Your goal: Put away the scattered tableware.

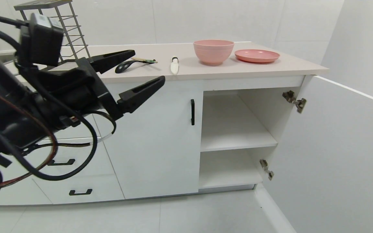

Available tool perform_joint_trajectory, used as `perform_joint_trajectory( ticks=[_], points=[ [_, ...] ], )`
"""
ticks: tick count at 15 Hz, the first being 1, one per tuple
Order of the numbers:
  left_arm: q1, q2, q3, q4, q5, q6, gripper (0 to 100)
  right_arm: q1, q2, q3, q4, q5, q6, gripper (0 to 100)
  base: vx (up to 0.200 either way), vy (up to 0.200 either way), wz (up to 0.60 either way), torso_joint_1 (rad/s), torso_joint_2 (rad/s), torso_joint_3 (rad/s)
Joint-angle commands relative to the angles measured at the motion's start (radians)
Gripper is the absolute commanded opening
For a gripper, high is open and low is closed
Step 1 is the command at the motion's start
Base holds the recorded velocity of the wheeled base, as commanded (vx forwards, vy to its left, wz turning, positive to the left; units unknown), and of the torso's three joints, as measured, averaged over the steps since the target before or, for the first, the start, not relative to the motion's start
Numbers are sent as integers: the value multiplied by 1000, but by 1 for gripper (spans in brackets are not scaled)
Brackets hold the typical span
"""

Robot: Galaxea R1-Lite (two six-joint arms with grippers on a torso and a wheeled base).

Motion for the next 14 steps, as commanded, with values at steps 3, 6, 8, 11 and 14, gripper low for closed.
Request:
perform_joint_trajectory(
  ticks=[3,6,8,11,14],
  points=[
    [57,-132,88,-2,0,1,100,31,-246,21,241,1,-1,100,0,0,0,0,0,0],
    [163,-327,254,1,-2,0,100,59,-353,76,455,-9,7,100,0,0,0,0,0,0],
    [242,-424,331,3,-2,0,100,59,-354,90,654,-129,13,100,0,0,0,0,0,0],
    [360,-563,398,12,0,-2,100,57,-354,90,827,-330,70,100,0,0,0,0,0,0],
    [406,-691,470,12,0,-2,100,57,-354,90,958,-560,85,100,0,0,0,0,0,0]
  ],
)
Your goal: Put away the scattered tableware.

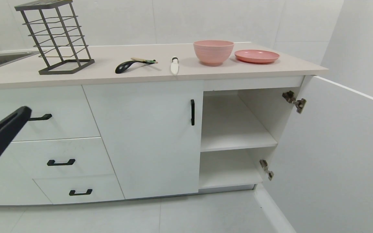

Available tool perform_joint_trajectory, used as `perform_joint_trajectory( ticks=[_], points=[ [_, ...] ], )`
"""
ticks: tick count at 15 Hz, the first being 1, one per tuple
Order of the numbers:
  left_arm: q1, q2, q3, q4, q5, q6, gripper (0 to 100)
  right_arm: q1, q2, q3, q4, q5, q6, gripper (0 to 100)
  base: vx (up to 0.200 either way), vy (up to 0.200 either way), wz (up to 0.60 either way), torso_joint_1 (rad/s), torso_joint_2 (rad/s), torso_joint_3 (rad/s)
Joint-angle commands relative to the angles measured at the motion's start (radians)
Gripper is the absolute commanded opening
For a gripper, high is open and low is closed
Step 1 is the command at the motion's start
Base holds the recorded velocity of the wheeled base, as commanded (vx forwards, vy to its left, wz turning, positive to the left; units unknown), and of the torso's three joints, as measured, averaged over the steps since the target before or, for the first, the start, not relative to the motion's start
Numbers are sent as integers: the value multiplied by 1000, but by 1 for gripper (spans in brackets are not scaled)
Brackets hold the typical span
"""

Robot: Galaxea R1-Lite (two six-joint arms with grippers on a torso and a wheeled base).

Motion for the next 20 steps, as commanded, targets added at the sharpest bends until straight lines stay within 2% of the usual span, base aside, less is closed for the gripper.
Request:
perform_joint_trajectory(
  ticks=[1,4,5,6,8,10,12,15,17,18,19,20],
  points=[
    [42,-168,70,2,3,-3,100,0,0,1,68,-64,1,100,0,0,0,0,0,0],
    [48,-319,166,18,4,-15,100,0,0,1,95,-70,0,100,0,0,0,0,0,0],
    [48,-384,208,50,6,-24,100,0,0,1,95,-70,-2,100,0,0,0,0,0,0],
    [48,-450,234,110,9,-44,100,0,0,1,95,-68,-2,100,0,0,0,0,0,0],
    [50,-576,222,304,19,-96,100,0,0,1,95,-68,-5,100,0,0,0,0,0,0],
    [64,-677,217,476,26,-126,100,0,0,1,95,-70,-3,100,0,0,0,0,0,0],
    [67,-726,226,519,26,-144,100,0,0,1,100,-70,-3,100,0,0,0,0,0,0],
    [79,-792,292,525,27,-133,100,0,0,1,100,-70,-3,100,0,0,0,0,0,0],
    [113,-836,306,564,30,-127,100,0,0,1,100,-70,-3,100,0,0,0,0,0,0],
    [113,-836,306,559,65,-106,100,0,0,1,100,-70,-2,100,0,0,0,0,0,0],
    [113,-838,306,568,139,-70,100,0,0,1,100,-72,0,100,0,0,0,0,0,0],
    [107,-849,308,587,197,-53,100,0,0,1,100,-72,0,100,0,0,0,0,0,0]
  ],
)
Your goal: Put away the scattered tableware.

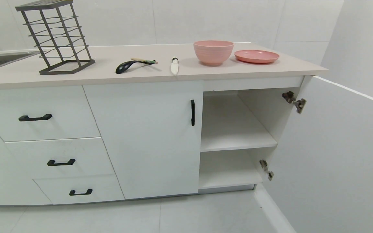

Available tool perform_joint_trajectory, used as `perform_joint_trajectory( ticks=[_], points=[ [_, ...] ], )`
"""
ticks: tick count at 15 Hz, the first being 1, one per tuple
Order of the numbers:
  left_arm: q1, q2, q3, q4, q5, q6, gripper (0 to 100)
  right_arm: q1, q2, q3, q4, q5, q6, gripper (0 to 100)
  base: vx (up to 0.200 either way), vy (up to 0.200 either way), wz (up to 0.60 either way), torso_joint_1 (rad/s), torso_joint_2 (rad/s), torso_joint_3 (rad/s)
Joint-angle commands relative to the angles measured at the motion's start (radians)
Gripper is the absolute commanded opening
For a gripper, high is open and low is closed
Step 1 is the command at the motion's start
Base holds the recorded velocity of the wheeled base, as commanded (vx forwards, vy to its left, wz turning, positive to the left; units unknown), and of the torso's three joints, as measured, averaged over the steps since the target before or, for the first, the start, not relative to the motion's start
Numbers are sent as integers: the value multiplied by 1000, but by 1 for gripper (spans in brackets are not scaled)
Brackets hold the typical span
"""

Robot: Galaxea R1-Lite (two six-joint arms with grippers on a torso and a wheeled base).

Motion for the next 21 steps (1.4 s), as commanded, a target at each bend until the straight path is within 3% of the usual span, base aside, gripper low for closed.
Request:
perform_joint_trajectory(
  ticks=[1,5,6,7,8,11,14,16,21],
  points=[
    [-9,-42,4,52,78,13,100,0,3,0,0,1,0,100,0,0,0,0,0,0],
    [-15,-51,5,345,133,42,100,0,3,0,0,-1,2,100,0,0,0,0,0,0],
    [-15,-51,5,345,133,42,100,0,3,0,0,-1,2,100,0,0,0,0,0,0],
    [-15,-51,7,396,193,26,100,0,3,0,0,-50,11,100,0,0,0,0,0,0],
    [-15,-51,7,399,233,9,100,0,3,0,3,-130,52,100,0,0,0,0,0,0],
    [-15,-51,7,440,236,-15,100,0,3,0,7,-265,218,100,0,0,0,0,0,0],
    [-15,-51,7,447,239,-92,100,0,3,0,9,-286,227,100,0,0,0,0,0,0],
    [-15,-51,7,447,237,-92,100,0,3,-5,95,-386,167,100,0,0,0,0,0,0],
    [-15,-51,7,447,239,-93,100,0,3,-2,73,-395,181,100,0,0,0,0,0,0]
  ],
)
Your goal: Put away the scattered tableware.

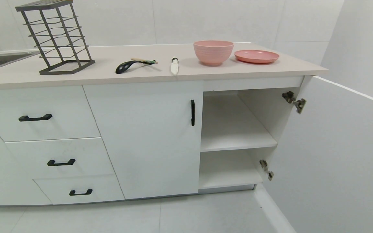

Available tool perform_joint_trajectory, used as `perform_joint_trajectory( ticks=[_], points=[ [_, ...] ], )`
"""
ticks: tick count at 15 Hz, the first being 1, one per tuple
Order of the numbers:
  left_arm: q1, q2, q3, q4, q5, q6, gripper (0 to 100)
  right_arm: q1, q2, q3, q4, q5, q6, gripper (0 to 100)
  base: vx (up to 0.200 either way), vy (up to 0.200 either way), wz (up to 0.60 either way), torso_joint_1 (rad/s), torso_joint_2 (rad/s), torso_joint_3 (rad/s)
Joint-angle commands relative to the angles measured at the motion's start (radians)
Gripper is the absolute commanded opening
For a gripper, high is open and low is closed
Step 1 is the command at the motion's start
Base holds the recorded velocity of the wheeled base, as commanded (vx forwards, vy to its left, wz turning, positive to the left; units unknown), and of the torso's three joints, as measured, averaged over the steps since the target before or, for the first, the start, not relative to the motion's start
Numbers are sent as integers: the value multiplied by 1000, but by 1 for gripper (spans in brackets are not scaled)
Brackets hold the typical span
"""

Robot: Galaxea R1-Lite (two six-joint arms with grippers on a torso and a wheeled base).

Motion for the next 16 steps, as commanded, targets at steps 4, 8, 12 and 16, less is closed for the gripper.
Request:
perform_joint_trajectory(
  ticks=[4,8,12,16],
  points=[
    [0,1,0,0,0,-1,100,0,2,0,0,1,0,100,50,-50,0,1,1,1],
    [0,1,0,0,0,-1,100,0,2,0,0,1,0,100,200,0,0,6,1,-1],
    [0,1,0,0,2,-4,100,0,2,0,0,1,0,100,50,0,0,1,1,1],
    [0,1,0,0,8,-4,100,0,2,0,0,1,2,100,0,-50,0,1,1,1]
  ],
)
